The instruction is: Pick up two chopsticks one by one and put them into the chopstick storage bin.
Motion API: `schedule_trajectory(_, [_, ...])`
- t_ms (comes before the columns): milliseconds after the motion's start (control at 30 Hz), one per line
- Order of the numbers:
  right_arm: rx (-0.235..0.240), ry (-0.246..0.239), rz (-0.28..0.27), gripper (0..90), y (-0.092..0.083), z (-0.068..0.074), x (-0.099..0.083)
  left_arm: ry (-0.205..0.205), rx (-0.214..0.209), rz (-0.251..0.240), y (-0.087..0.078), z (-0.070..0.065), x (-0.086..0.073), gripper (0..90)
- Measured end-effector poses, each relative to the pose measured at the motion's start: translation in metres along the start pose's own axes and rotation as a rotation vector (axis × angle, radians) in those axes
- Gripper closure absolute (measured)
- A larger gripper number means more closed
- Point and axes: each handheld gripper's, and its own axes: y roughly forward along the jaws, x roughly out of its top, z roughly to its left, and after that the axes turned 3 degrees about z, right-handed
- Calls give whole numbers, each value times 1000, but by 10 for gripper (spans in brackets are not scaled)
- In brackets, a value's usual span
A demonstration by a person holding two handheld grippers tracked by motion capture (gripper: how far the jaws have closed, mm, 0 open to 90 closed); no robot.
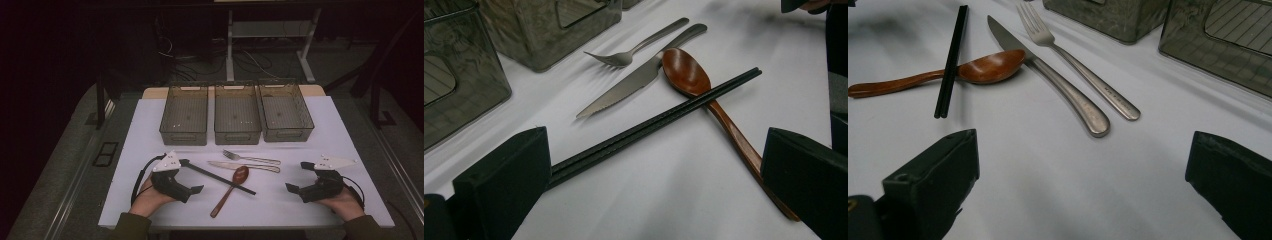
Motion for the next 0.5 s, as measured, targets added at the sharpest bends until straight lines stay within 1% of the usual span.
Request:
schedule_trajectory(233, [6,4,-8,3,-2,-1,0,1,-6,1,-1,1,1,0])
schedule_trajectory(367, [16,2,-12,3,-3,-1,-1,12,-13,9,0,2,2,0])
schedule_trajectory(433, [16,6,-12,3,-3,-1,0,11,-16,12,1,3,2,0])
schedule_trajectory(500, [14,6,-10,3,-3,-1,0,23,-21,20,2,3,4,0])
